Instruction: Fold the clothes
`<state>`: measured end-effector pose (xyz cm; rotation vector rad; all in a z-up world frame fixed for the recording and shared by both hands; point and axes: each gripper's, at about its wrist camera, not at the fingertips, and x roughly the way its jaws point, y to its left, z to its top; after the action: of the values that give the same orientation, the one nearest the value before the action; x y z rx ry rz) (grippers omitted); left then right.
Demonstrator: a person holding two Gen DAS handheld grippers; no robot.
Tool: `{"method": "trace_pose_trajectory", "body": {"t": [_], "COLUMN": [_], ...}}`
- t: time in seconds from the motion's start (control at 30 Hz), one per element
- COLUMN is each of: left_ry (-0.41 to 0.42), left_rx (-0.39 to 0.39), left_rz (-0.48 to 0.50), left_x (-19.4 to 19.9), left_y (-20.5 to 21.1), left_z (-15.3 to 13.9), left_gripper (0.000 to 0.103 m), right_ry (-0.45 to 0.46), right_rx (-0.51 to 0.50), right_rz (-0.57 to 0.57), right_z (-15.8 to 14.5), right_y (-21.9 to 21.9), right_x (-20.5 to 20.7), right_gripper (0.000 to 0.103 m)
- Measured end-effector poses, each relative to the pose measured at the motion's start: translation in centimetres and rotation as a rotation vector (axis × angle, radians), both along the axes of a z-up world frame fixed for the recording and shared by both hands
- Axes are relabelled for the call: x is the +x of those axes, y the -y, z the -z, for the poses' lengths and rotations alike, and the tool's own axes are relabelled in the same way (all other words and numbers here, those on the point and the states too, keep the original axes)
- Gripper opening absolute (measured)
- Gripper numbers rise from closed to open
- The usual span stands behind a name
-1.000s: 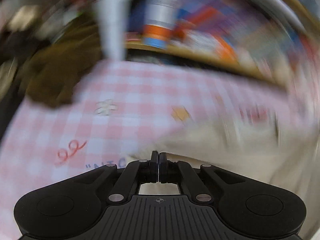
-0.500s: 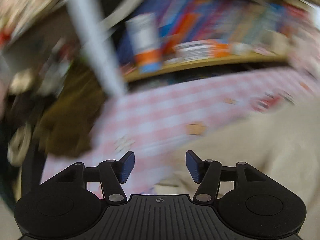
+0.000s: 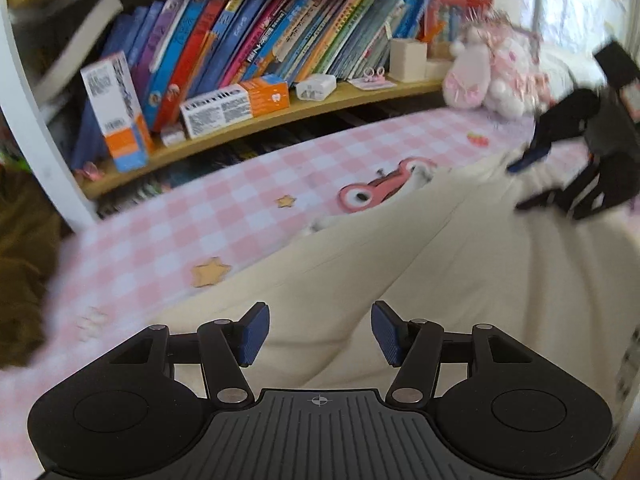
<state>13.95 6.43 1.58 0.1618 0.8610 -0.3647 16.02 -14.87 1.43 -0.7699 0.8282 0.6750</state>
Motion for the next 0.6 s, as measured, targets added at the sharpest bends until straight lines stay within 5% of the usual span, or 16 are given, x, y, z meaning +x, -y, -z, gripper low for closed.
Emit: {"method": "trace_pose_trajectory", "body": {"t": [0.1, 0.27, 0.37, 0.6], "left_ry": [-0.082, -0.2, -0.173, -0.097], "left_rx": [-0.052, 0.02, -0.006, -0.089], "left_rz": [0.004, 0.071, 0.067, 0.051], "left_x": [1.6, 3.5, 4.3, 6.3], "left_y": [1.1, 2.8, 2.5, 1.6], "left_z": [1.0, 2.8, 1.3, -2.7], "left_gripper": [0.054, 0.04, 0.0, 0.0], "right_ry": [-0.018, 0.005, -0.006, -0.071], "right_rx": [0.014, 0.03, 0.083, 0.173], "right_rz": [0.004, 0.03, 0.077, 0.209], "right_z": [-0.1, -0.8, -1.4, -0.6], "right_y": [0.0, 0.7, 1.6, 4.1], "right_x": [0.0, -1.5, -3.9, -10.1], "right_gripper": [0.038, 0.042, 0.053, 0.056]}}
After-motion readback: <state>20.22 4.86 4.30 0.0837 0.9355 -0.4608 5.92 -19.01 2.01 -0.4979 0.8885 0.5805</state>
